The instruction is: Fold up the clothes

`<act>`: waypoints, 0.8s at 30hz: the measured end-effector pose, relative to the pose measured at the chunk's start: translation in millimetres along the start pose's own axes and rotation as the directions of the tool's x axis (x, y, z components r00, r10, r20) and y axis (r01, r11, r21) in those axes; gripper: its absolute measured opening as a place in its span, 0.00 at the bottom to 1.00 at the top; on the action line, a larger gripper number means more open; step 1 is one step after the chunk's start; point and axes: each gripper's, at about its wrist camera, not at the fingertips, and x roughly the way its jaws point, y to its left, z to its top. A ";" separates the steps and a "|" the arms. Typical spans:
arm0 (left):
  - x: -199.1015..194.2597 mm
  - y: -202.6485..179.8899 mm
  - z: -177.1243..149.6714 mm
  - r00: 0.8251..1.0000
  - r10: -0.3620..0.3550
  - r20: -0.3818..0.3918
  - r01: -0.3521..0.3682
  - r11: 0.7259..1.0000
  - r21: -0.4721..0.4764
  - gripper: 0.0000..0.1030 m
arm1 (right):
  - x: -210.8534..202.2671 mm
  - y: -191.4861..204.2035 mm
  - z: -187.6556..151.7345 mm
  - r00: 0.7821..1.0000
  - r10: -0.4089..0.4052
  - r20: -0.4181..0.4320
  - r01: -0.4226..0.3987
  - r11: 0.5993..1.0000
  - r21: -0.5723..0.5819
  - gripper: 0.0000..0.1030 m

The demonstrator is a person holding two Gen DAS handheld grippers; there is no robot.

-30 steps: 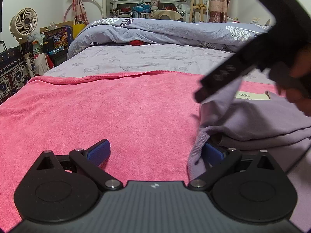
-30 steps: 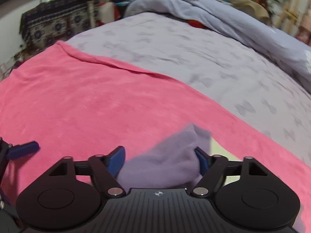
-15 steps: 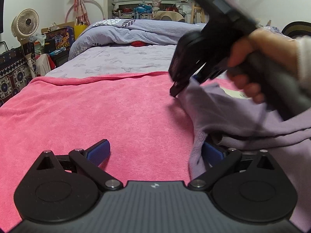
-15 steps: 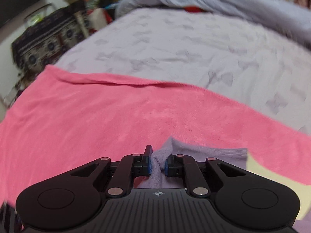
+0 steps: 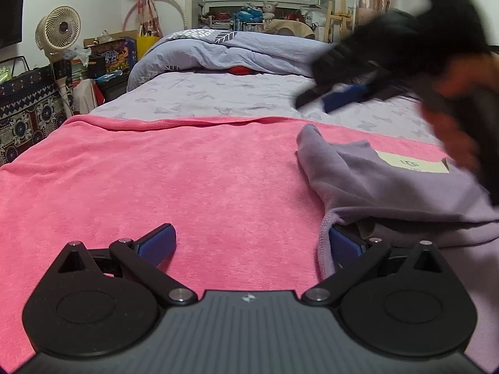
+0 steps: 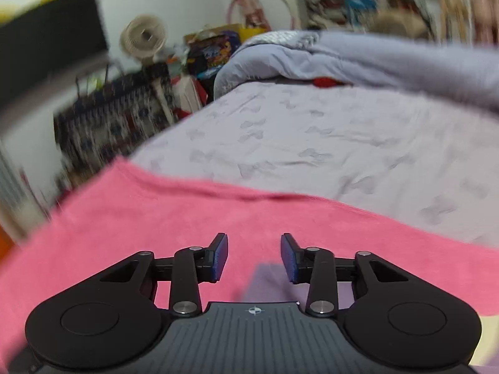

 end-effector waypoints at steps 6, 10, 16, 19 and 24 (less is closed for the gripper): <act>3.3 -1.1 -0.1 0.999 0.030 -0.015 -0.030 1.000 0.005 1.00 | 46.0 21.8 -37.4 0.990 -0.130 -0.058 0.126 0.989 -0.079 0.36; 2.8 1.1 -0.1 0.999 0.033 -0.017 -0.033 0.999 -0.006 1.00 | 12.9 24.3 -12.4 0.999 -0.030 0.023 0.030 0.999 0.014 0.34; 0.7 9.9 -0.2 1.000 0.002 -0.020 -0.003 0.999 -0.052 1.00 | -48.0 -1.5 -66.4 0.988 -0.156 0.007 0.156 0.985 -0.068 0.35; 5.0 18.5 0.7 0.998 -0.037 -0.052 0.031 0.995 -0.098 1.00 | -62.9 -32.6 -114.6 0.965 -0.253 -0.060 0.248 0.965 -0.092 0.40; -8.4 10.5 -0.3 0.994 0.037 -0.105 -0.036 0.999 0.016 1.00 | -130.1 -62.9 -143.3 0.955 -0.296 0.001 0.296 0.954 0.058 0.43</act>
